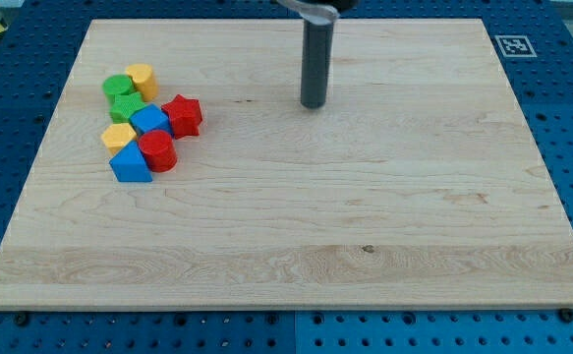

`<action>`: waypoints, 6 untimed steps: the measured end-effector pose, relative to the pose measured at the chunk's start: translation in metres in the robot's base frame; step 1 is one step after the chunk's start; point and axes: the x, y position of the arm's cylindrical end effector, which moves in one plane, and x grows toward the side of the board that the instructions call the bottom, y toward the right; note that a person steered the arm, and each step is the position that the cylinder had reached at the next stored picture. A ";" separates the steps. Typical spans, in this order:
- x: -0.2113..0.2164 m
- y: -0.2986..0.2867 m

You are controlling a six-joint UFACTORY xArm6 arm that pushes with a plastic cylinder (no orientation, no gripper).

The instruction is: Move the arm to the top left side of the board

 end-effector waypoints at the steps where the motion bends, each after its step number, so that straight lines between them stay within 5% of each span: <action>1: -0.044 -0.046; 4: -0.089 -0.259; 6: -0.064 -0.298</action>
